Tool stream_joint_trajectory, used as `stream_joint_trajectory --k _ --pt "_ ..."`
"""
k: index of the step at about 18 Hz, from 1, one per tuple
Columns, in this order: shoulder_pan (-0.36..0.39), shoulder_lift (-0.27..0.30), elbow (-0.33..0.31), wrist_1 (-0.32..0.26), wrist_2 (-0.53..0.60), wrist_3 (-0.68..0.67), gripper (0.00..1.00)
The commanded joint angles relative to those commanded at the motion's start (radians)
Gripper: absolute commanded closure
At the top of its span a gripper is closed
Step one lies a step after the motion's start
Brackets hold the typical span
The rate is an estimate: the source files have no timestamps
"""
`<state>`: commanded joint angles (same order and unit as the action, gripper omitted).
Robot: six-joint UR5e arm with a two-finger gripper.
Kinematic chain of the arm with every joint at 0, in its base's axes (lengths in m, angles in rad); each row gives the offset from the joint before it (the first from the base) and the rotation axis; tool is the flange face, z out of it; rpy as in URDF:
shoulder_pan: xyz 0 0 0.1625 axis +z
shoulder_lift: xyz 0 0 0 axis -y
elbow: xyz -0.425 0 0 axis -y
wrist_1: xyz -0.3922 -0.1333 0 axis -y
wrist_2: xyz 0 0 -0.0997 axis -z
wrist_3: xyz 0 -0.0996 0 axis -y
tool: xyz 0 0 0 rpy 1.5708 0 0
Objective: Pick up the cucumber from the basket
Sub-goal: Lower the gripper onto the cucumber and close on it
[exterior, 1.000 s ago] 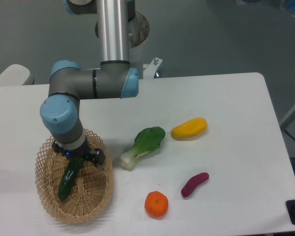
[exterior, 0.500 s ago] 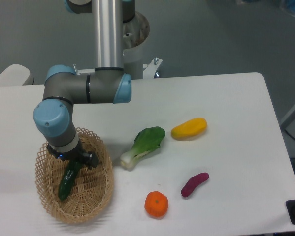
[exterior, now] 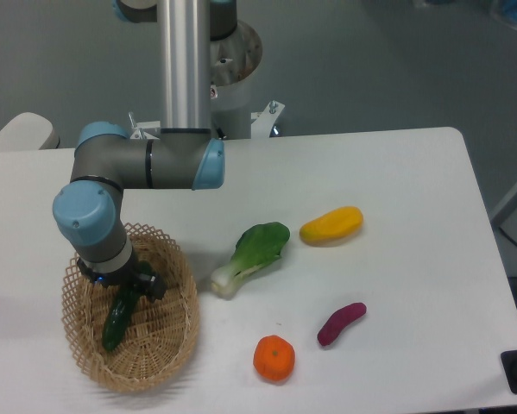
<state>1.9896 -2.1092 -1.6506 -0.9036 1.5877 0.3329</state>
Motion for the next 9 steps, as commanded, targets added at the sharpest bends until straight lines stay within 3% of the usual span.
stream_joint_trajectory --k 3,6,9 --pt "0.000 0.000 0.000 0.006 0.000 0.003 0.43" --pt "0.000 0.001 0.002 0.008 0.000 0.012 0.64" --pt "0.000 0.005 0.005 0.008 -0.002 0.017 0.76"
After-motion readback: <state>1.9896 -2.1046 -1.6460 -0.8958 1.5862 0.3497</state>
